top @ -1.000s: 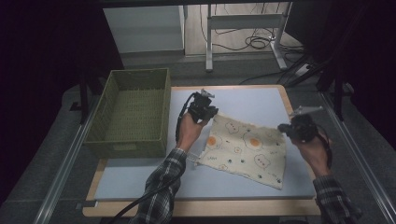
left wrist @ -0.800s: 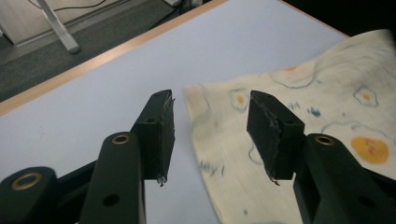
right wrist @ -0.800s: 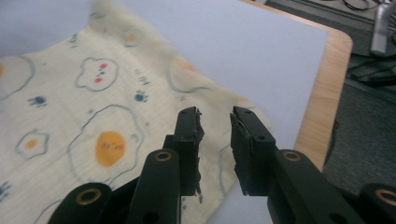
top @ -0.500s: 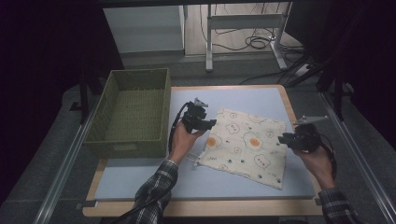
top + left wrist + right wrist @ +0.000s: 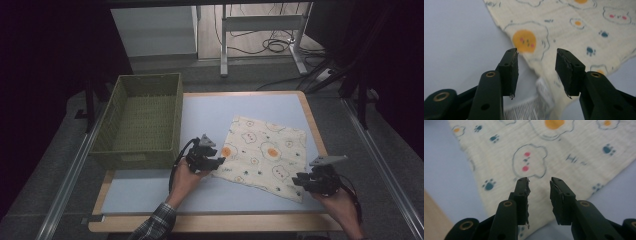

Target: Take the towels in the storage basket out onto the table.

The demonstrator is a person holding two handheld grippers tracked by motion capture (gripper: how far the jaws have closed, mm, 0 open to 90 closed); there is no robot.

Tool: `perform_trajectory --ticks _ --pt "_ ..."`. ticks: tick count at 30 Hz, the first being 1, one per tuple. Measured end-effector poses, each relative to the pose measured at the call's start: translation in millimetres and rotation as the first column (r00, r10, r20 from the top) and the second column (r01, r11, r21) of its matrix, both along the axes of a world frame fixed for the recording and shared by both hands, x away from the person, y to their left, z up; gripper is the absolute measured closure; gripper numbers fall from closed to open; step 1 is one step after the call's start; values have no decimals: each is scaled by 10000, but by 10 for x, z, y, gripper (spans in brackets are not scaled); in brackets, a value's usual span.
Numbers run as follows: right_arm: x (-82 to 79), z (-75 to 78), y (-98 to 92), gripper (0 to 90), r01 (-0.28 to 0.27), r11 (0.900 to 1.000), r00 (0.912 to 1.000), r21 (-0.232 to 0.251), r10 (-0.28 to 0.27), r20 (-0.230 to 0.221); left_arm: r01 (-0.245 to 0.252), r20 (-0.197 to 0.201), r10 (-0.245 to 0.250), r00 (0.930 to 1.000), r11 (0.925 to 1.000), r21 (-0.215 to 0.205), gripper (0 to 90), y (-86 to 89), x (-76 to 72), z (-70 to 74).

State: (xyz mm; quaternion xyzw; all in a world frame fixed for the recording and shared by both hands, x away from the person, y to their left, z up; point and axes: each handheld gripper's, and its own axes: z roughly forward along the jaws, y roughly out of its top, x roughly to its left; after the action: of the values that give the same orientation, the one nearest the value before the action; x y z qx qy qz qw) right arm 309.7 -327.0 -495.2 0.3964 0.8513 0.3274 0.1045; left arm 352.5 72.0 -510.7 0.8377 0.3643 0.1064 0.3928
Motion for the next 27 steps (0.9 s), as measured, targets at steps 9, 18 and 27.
perform_trajectory --ticks 9,18,27 --pt "-282 -86 -16 643 -212 9997 9997 -107 213 74 267 -61 -270 9996 9989 -386 573 137 -195 -144" --pt "-436 -163 33 736 -928 9912 9905 -940 1016 929 547 -119 -545 9984 9984 140 808 50 -231 -276" --pt "-501 -138 62 897 -1242 9889 9896 -813 1295 626 529 -546 -543 9970 9982 -267 873 131 -296 -261"
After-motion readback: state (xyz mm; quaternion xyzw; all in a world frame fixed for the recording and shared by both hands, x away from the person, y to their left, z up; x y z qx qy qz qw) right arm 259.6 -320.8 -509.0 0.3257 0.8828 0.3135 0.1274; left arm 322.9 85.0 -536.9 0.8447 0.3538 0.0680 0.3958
